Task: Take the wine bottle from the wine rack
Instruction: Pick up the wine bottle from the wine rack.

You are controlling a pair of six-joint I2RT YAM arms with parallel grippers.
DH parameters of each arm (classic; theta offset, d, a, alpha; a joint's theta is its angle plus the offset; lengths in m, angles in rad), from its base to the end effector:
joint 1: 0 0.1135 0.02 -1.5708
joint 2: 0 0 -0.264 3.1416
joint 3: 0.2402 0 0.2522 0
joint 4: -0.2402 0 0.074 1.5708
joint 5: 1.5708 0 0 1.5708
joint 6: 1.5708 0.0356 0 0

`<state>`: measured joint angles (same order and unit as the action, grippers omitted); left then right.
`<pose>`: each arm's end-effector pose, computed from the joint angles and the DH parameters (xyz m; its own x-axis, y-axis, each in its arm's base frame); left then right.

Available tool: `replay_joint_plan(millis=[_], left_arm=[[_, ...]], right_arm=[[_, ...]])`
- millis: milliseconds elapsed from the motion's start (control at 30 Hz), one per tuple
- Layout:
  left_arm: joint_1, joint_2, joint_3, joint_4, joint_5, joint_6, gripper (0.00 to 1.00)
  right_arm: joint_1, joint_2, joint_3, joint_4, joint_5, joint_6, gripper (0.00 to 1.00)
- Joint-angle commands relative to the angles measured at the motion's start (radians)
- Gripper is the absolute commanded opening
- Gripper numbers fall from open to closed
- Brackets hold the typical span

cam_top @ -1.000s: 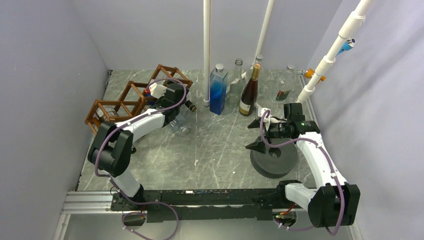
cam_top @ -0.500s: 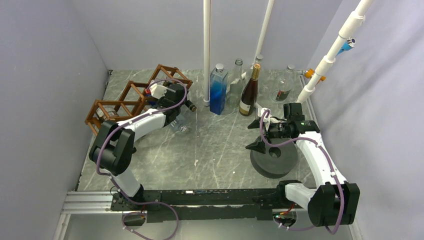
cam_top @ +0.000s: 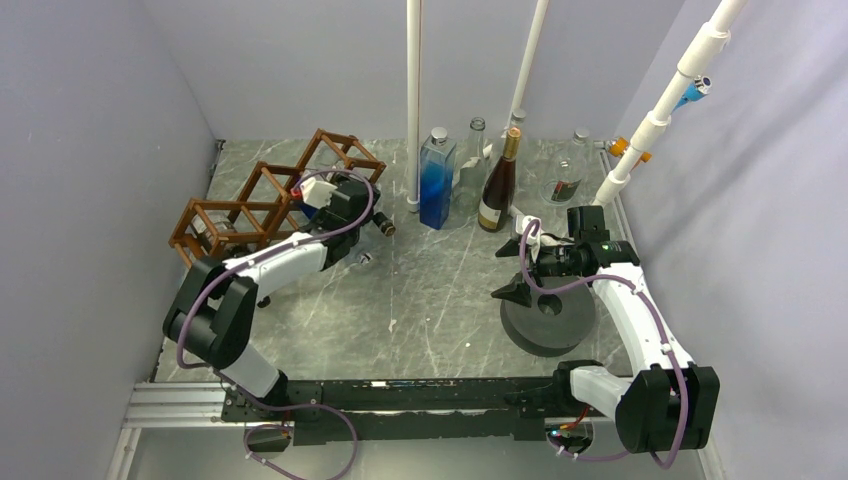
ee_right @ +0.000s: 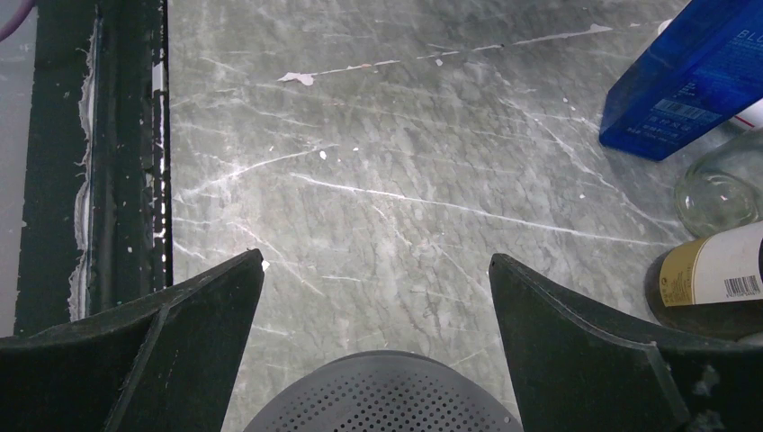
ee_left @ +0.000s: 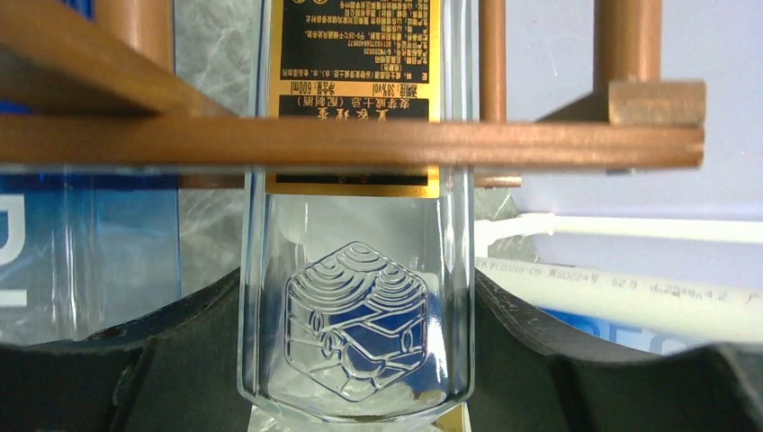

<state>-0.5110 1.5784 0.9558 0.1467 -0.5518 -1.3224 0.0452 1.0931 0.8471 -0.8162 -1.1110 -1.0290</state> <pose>0.3133 -0.1543 0.2356 -0.1080 -0.8858 -0.4513 -0.3849 0.4558 -0.8026 0.1929 0.0407 0.2681 -0.0593 -0.3833 -0.9217 -0.9827 0.1846 -0.0136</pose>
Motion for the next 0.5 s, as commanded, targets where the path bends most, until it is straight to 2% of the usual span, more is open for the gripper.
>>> replay_joint_plan(millis=[0,467], left_arm=[[-0.03,-0.096,-0.001,0.043,-0.073,-0.007,0.0],[-0.118,-0.22,-0.087,-0.004,-0.093,-0.041,0.0]], right_arm=[[-0.006,-0.004,0.029,-0.004,-0.053,-0.029,1.0],[-0.006,-0.009,0.029,-0.007,-0.058,-0.03,1.0]])
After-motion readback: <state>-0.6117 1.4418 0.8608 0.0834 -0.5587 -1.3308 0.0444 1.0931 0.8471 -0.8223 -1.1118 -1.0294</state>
